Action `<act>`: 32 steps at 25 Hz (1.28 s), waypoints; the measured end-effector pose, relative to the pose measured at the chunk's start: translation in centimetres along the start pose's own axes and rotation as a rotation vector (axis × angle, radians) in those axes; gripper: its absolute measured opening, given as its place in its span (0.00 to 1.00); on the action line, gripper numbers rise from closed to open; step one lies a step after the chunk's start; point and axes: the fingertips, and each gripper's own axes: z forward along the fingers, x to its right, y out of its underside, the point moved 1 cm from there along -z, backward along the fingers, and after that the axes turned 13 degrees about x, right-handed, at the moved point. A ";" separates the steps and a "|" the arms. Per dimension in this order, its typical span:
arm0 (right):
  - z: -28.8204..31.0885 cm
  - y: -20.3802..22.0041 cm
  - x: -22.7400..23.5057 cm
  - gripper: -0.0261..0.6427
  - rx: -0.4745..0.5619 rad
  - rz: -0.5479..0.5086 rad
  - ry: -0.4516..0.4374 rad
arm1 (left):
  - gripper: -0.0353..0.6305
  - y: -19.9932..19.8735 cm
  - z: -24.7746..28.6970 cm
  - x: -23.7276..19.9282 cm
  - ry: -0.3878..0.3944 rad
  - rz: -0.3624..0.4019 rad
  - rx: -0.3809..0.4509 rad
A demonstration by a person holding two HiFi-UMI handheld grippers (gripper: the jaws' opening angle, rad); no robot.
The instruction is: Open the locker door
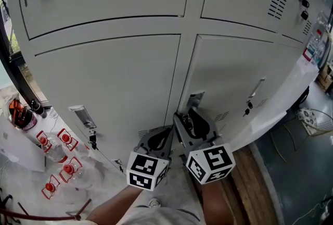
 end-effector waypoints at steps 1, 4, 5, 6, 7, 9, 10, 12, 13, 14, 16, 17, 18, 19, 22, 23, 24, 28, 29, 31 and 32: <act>-0.1 -0.1 0.0 0.27 0.005 -0.001 -0.003 | 0.06 0.0 0.1 0.0 0.001 0.002 0.001; -0.7 -0.1 -0.1 0.27 0.006 0.007 -0.012 | 0.06 0.3 -0.1 0.1 -0.009 -0.001 -0.007; -1.0 -0.2 -0.2 0.27 0.005 0.007 -0.018 | 0.06 0.4 -0.3 0.0 -0.016 -0.005 -0.011; -1.2 -0.3 -0.2 0.27 0.003 0.004 -0.024 | 0.06 0.5 -0.3 0.0 -0.024 -0.008 -0.013; -1.3 -0.4 -0.3 0.27 0.002 0.001 -0.030 | 0.06 0.5 -0.4 -0.1 -0.032 -0.009 -0.013; -1.8 -0.6 -0.4 0.27 0.006 -0.001 -0.046 | 0.06 0.5 -0.4 0.1 -0.047 -0.011 -0.010; -2.1 -0.7 -0.4 0.27 0.008 0.001 -0.054 | 0.06 0.5 -0.5 0.3 -0.053 -0.011 -0.009; -2.7 -0.9 -0.4 0.27 0.009 0.006 -0.068 | 0.06 0.6 -0.6 0.8 -0.063 -0.011 -0.009; -3.0 -1.0 -0.4 0.27 0.010 0.009 -0.074 | 0.06 0.6 -0.7 1.1 -0.068 -0.011 -0.009; -3.3 -1.1 -0.5 0.27 0.011 0.013 -0.081 | 0.06 0.6 -0.7 1.3 -0.074 -0.010 -0.008; -4.0 -1.3 -0.5 0.27 0.018 0.026 -0.096 | 0.06 0.6 -1.0 1.9 -0.087 -0.013 -0.007; -4.4 -1.4 -0.5 0.27 0.020 0.032 -0.102 | 0.06 0.6 -1.1 2.2 -0.092 -0.015 -0.005; -4.8 -1.5 -0.4 0.27 0.021 0.037 -0.108 | 0.06 0.6 -1.3 2.6 -0.098 -0.016 -0.004; -5.1 -1.6 -0.4 0.27 0.022 0.041 -0.114 | 0.06 0.6 -1.4 2.9 -0.103 -0.015 -0.003; -6.3 -2.0 -0.4 0.27 0.023 0.050 -0.127 | 0.06 0.5 -1.9 3.8 -0.122 -0.011 -0.001; -6.7 -2.1 -0.3 0.27 0.023 0.051 -0.131 | 0.06 0.5 -2.1 4.2 -0.127 -0.009 0.001; -7.0 -2.2 -0.3 0.27 0.023 0.051 -0.136 | 0.06 0.5 -2.1 4.5 -0.132 -0.008 0.003; -8.7 -2.6 -0.1 0.26 0.027 0.061 -0.149 | 0.06 0.5 -2.4 5.9 -0.142 -0.003 0.004; -9.2 -2.7 0.0 0.26 0.028 0.064 -0.151 | 0.06 0.5 -2.4 6.3 -0.143 -0.001 0.004; -9.9 -3.0 0.2 0.26 0.035 0.066 -0.161 | 0.06 0.4 -2.3 7.0 -0.145 0.006 0.005; -10.3 -3.1 0.3 0.26 0.039 0.067 -0.165 | 0.06 0.4 -2.3 7.3 -0.147 0.010 0.005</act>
